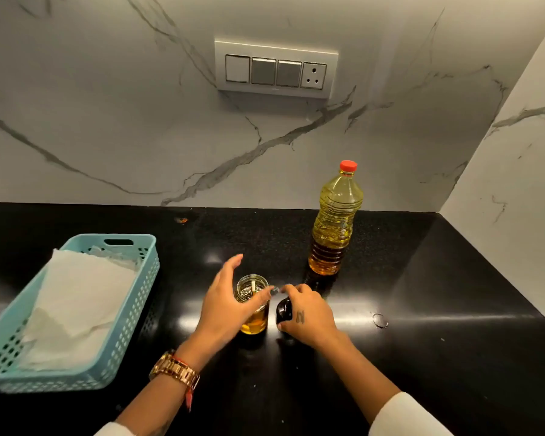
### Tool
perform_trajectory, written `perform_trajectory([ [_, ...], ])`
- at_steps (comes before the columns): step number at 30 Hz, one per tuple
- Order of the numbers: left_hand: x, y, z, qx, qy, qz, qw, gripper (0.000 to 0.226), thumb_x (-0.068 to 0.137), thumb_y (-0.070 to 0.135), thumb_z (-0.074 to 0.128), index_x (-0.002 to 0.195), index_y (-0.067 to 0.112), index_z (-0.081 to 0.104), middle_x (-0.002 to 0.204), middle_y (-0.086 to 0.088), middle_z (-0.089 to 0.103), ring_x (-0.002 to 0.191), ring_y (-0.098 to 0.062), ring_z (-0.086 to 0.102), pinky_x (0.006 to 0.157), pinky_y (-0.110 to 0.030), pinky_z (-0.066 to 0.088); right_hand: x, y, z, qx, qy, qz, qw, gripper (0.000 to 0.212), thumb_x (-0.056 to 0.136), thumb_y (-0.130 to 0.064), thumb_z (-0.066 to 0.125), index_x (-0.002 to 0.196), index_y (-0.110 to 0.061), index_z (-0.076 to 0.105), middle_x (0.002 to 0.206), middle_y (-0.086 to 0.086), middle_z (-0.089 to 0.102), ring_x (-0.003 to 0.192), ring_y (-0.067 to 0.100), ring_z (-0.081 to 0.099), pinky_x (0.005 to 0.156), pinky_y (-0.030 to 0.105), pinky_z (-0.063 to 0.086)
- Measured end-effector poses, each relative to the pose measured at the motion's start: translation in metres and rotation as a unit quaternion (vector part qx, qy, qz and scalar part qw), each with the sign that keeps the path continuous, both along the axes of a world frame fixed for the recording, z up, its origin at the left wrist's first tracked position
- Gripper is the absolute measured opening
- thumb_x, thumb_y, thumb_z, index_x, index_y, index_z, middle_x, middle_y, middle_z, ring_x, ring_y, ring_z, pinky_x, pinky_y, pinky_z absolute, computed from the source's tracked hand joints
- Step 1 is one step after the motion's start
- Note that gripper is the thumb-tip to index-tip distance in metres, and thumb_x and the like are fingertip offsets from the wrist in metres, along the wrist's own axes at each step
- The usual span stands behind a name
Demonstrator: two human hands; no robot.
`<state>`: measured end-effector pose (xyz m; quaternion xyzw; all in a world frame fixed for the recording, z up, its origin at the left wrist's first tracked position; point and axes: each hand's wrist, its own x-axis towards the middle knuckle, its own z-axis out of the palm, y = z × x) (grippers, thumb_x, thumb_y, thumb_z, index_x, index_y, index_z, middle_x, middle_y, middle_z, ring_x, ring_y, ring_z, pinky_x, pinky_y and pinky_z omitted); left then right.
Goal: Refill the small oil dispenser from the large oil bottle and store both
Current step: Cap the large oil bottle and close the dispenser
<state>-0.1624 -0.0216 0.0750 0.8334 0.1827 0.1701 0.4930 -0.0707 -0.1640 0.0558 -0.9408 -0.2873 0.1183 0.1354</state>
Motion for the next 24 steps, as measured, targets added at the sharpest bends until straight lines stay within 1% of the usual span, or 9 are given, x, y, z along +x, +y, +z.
perform_trajectory([
  [2, -0.002, -0.002, -0.016, 0.0, 0.014, -0.01, 1.0, 0.096, 0.058, 0.055, 0.077, 0.138, 0.031, 0.031, 0.14, 0.005, 0.042, 0.124, -0.006, 0.039, 0.102, -0.025, 0.036, 0.001, 0.003, -0.006, -0.035, -0.018, 0.002, 0.999, 0.062, 0.076, -0.033, 0.07, 0.13, -0.027, 0.04, 0.129, 0.007, 0.047, 0.119, 0.026, 0.046, 0.091, 0.035, 0.044],
  [4, -0.001, -0.004, -0.028, 0.002, 0.016, -0.008, 1.0, 0.093, 0.059, 0.044, 0.083, 0.136, 0.029, 0.033, 0.129, 0.007, 0.051, 0.116, -0.008, 0.049, 0.094, -0.021, 0.041, 0.003, 0.004, -0.01, -0.037, -0.033, 0.008, 0.999, 0.055, 0.076, -0.032, 0.068, 0.125, -0.027, 0.044, 0.124, 0.007, 0.053, 0.113, 0.027, 0.051, 0.087, 0.033, 0.045],
  [7, 0.0, -0.005, -0.037, 0.024, 0.002, 0.008, 1.0, 0.077, 0.06, 0.037, 0.084, 0.125, 0.03, 0.043, 0.114, 0.01, 0.058, 0.104, -0.007, 0.056, 0.083, -0.016, 0.043, 0.008, 0.001, -0.005, -0.014, -0.014, 0.013, 1.0, 0.053, 0.07, -0.032, 0.072, 0.119, -0.027, 0.05, 0.117, 0.005, 0.059, 0.107, 0.025, 0.055, 0.08, 0.03, 0.045],
  [11, 0.002, 0.0, -0.044, 0.011, -0.01, 0.013, 1.0, 0.067, 0.057, 0.036, 0.084, 0.114, 0.03, 0.05, 0.104, 0.011, 0.063, 0.096, -0.005, 0.06, 0.081, -0.017, 0.047, 0.018, -0.013, 0.031, 0.132, 0.062, -0.045, 0.988, 0.051, 0.06, -0.031, 0.081, 0.106, -0.031, 0.06, 0.103, -0.003, 0.063, 0.098, 0.016, 0.058, 0.077, 0.025, 0.045],
  [14, 0.002, 0.002, -0.045, 0.001, -0.015, 0.006, 1.0, 0.068, 0.056, 0.034, 0.085, 0.115, 0.03, 0.051, 0.103, 0.012, 0.063, 0.095, -0.003, 0.06, 0.08, -0.015, 0.048, 0.016, -0.012, 0.076, 0.239, 0.091, 0.027, 0.966, 0.05, 0.062, -0.026, 0.082, 0.106, -0.032, 0.059, 0.101, -0.007, 0.06, 0.094, 0.011, 0.058, 0.079, 0.026, 0.051],
  [16, 0.002, 0.003, -0.045, -0.015, -0.017, -0.001, 1.0, 0.069, 0.056, 0.033, 0.085, 0.116, 0.031, 0.052, 0.103, 0.012, 0.064, 0.096, -0.002, 0.06, 0.083, -0.019, 0.05, 0.011, -0.001, 0.097, 0.209, 0.074, 0.123, 0.967, 0.052, 0.065, -0.024, 0.081, 0.109, -0.033, 0.057, 0.104, -0.006, 0.061, 0.096, 0.009, 0.058, 0.08, 0.025, 0.052],
  [18, 0.002, 0.003, -0.046, -0.03, -0.018, -0.003, 0.999, 0.069, 0.056, 0.033, 0.085, 0.117, 0.032, 0.052, 0.103, 0.012, 0.065, 0.096, -0.002, 0.061, 0.085, -0.024, 0.051, 0.006, 0.014, 0.105, 0.134, 0.054, 0.196, 0.97, 0.053, 0.068, -0.022, 0.079, 0.114, -0.033, 0.055, 0.11, -0.004, 0.061, 0.101, 0.01, 0.057, 0.083, 0.028, 0.053],
  [21, 0.001, 0.004, -0.048, -0.039, -0.016, -0.003, 0.999, 0.068, 0.056, 0.035, 0.084, 0.116, 0.033, 0.053, 0.103, 0.013, 0.066, 0.097, -0.002, 0.061, 0.086, -0.026, 0.051, 0.002, 0.033, 0.105, 0.046, 0.022, 0.254, 0.966, 0.054, 0.07, -0.018, 0.077, 0.118, -0.028, 0.055, 0.114, 0.0, 0.061, 0.105, 0.015, 0.056, 0.086, 0.033, 0.052],
  [24, 0.002, 0.003, -0.048, -0.041, -0.013, 0.004, 0.999, 0.064, 0.056, 0.033, 0.085, 0.112, 0.034, 0.053, 0.102, 0.013, 0.066, 0.096, -0.003, 0.061, 0.085, -0.023, 0.051, 0.001, 0.043, 0.102, -0.005, -0.005, 0.281, 0.96, 0.054, 0.071, -0.016, 0.076, 0.119, -0.025, 0.055, 0.115, 0.002, 0.061, 0.105, 0.017, 0.057, 0.084, 0.031, 0.052],
])
